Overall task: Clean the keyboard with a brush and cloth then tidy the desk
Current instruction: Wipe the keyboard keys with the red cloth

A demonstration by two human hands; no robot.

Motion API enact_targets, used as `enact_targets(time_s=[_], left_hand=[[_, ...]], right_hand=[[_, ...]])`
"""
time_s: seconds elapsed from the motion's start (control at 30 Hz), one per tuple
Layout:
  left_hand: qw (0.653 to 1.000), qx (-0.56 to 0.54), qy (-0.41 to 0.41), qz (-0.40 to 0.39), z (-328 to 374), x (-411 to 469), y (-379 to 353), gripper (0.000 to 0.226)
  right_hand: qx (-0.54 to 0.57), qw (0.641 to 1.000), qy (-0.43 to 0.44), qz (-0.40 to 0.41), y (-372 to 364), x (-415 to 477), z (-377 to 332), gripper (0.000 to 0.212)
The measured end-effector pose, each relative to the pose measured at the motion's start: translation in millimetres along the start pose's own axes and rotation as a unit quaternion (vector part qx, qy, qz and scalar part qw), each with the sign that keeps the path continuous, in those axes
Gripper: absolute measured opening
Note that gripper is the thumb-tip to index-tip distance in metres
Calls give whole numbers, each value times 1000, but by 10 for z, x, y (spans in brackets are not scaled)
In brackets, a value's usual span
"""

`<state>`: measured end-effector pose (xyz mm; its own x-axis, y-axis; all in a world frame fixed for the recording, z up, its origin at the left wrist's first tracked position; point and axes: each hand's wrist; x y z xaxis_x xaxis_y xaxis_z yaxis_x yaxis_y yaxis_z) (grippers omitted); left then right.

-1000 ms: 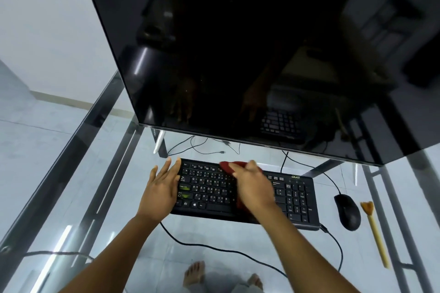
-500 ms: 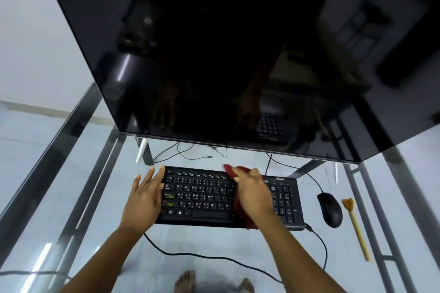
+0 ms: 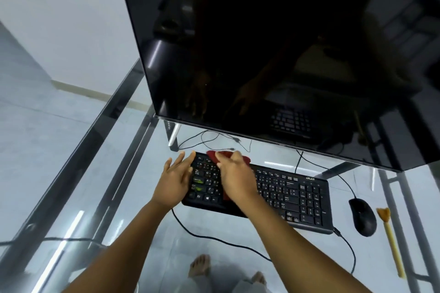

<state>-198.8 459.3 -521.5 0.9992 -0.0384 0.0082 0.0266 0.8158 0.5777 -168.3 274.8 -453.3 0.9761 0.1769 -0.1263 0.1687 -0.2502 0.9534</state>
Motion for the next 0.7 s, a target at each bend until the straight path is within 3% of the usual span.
enact_targets(time_s=[0.07,0.13,0.27,0.43,0.6,0.7], left_hand=[[1000,-21,2,-4,-7,-3,16,50],[1000,-27,1,-8,12,2,28,47],[1000,-23,3,-7,5,-10,32,50],[999,-39,0,-24,-21,-24,50,53],[997,-60,28,-31,63,-23,78,56],[993,-96,60,-29,101,-21,88,54]], right_hand=[[35,993,104,-46,-89,-135,-136,26],[20,984,169,-44,-68,-121,-78,40],[-16,1000,-1,17,8,175,54,36],[7,989,131,-75,-60,-62,-242,32],[-34,999,22,-9,59,99,25,37],[14,991,122,-53,-26,-197,-169,27]])
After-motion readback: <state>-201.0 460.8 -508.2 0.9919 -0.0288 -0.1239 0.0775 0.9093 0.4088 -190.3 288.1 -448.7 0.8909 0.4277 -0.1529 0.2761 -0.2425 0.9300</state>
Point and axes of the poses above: each hand's wrist, its own x-axis towards the middle knuckle, its own y-axis out of the back of the hand, z = x × y, and after that the axes turned 8 degrees about -x, right-handed
